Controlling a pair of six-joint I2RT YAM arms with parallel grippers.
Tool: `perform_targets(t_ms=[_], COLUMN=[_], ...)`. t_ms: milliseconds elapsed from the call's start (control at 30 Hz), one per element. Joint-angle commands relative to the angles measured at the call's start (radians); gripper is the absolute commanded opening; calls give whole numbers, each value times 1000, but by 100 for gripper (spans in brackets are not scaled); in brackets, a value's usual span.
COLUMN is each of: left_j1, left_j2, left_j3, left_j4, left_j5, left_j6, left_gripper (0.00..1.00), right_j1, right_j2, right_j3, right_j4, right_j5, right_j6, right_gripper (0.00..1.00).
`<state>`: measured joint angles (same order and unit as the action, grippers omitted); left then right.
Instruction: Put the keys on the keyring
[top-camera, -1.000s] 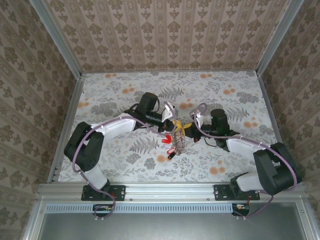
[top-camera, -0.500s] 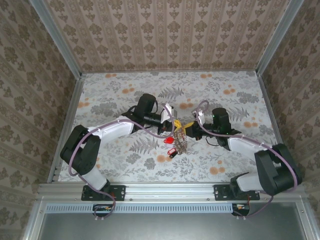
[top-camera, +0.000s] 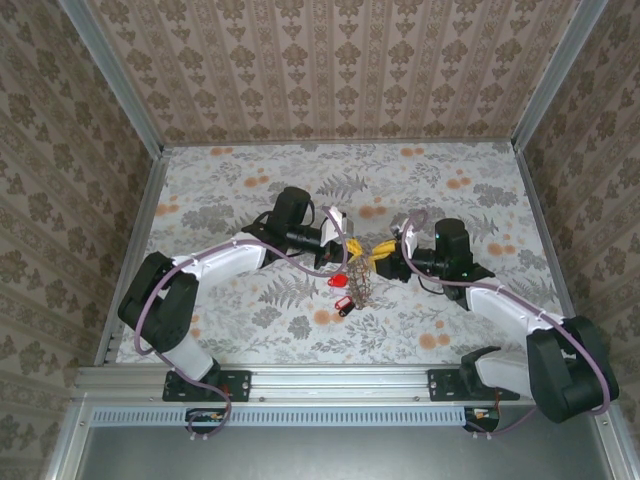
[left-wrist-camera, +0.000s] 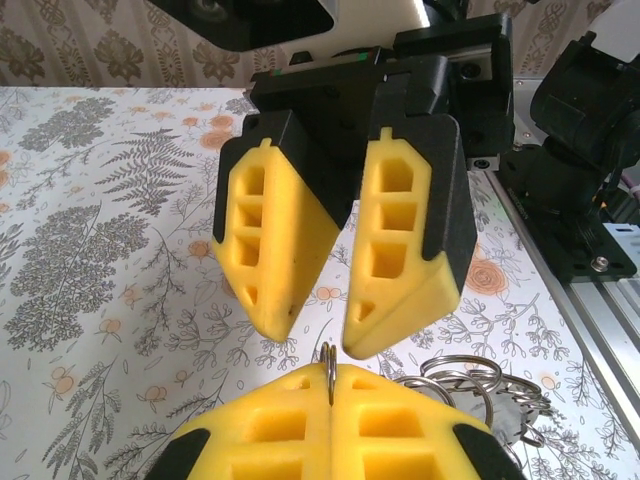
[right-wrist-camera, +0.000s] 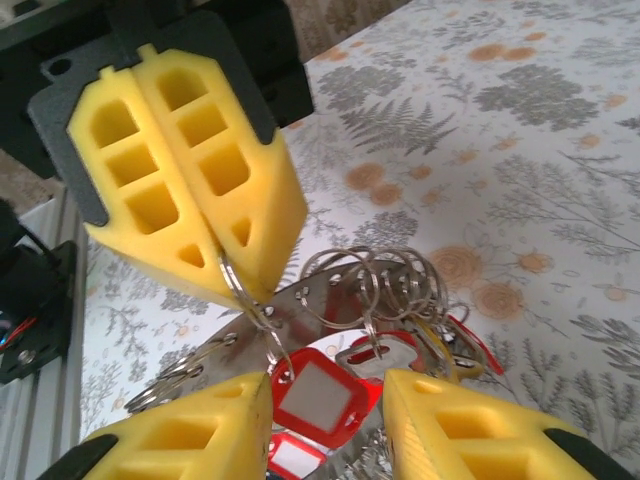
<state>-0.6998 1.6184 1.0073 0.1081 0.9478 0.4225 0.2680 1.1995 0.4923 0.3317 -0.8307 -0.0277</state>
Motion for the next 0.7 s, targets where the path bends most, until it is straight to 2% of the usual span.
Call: perform_targets(t_ms=[0,300,567,667], left_j1=[-3,-4,-2,-3], left_j2=[-31,-35,-43,-49], left_j3=[19,20,19,15], left_j4=[4,5,8,19], left_j5=[60,74,71,69], left_j6=[19,18,19,20], left_gripper=[0,0,0,0], right_j1=[-4,-12,-18,-34], right_j2=[31,115,156,178], right_j3=[48,107,103,105], right_j4=[-13,-40,-31,-19], right_j5=[-116,-181,-215,-217], right_j6=[-51,-54,-32,22], right_gripper=[37,23,1,0])
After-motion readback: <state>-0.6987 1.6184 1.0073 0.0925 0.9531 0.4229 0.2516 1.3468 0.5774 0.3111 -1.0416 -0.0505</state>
